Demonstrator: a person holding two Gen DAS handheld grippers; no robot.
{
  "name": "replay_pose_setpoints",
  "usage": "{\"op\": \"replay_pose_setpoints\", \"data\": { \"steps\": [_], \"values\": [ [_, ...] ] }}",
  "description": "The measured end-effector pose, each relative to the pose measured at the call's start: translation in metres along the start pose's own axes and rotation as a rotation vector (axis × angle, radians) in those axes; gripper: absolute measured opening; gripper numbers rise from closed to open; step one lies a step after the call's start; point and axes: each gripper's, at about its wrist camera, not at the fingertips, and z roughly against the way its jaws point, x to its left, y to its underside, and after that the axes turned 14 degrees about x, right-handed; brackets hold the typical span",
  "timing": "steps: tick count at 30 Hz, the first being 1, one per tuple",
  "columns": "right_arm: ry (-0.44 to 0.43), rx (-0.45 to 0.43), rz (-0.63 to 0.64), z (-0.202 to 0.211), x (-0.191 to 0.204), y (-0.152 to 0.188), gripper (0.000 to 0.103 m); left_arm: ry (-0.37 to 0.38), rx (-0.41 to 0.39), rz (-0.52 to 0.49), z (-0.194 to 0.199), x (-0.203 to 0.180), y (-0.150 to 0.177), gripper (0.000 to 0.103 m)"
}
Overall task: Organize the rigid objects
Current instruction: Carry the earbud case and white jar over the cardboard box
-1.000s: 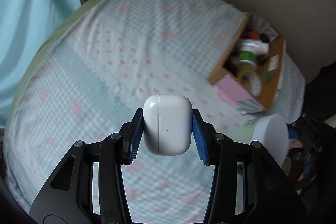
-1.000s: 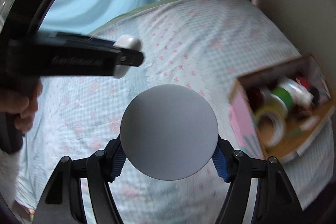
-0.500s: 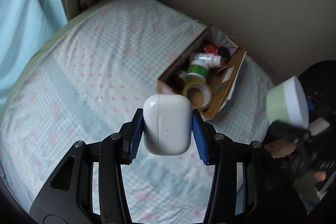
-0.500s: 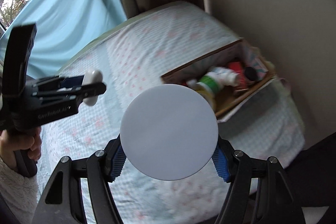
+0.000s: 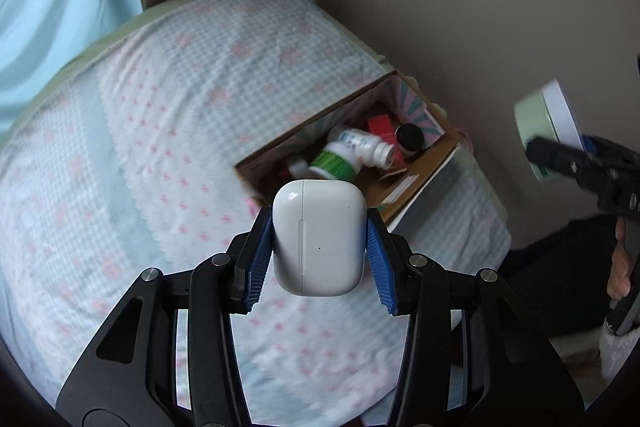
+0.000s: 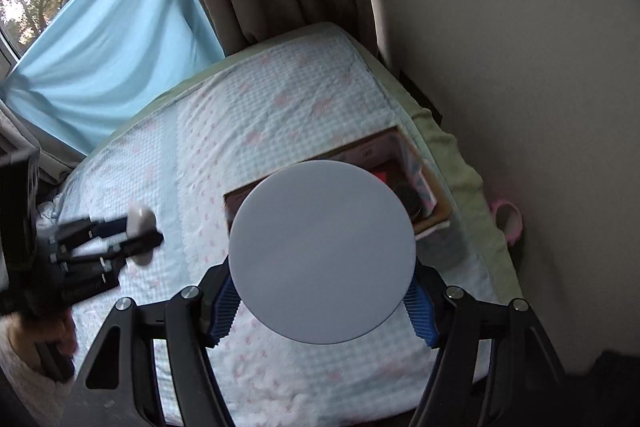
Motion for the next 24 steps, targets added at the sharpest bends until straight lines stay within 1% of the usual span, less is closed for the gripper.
{"op": "replay_pose_setpoints", "data": {
  "steps": [6, 9, 13, 17, 21, 22, 24],
  "values": [
    [-0.026, 0.038, 0.023, -0.032, -0.035, -0.051, 0.066, -0.007, 0.021, 0.047, -0.028, -0.028, -0.027, 0.041],
    [-0.034, 0.071, 0.025, -0.055, -0.049, -0.072, 0.066, -0.024, 0.051, 0.055, -0.05, -0.037, -0.038, 0.041],
    [-0.037, 0.128, 0.025, -0.096, -0.063, -0.097, 0.066, -0.034, 0.094, 0.065, -0.082, -0.043, -0.053, 0.041],
    [-0.03, 0.179, 0.044, -0.134, -0.071, -0.113, 0.066, -0.053, 0.159, 0.059, -0.12, -0.051, -0.066, 0.041],
    [-0.018, 0.221, 0.07, -0.166, -0.077, -0.121, 0.066, -0.075, 0.2, 0.024, -0.15, -0.063, -0.076, 0.041],
    [-0.009, 0.228, 0.08, -0.171, -0.077, -0.122, 0.066, -0.081, 0.208, 0.017, -0.157, -0.065, -0.078, 0.041],
    [0.052, 0.243, 0.12, -0.184, -0.075, -0.123, 0.066, -0.085, 0.229, 0.012, -0.171, -0.068, -0.082, 0.041]
  ]
}}
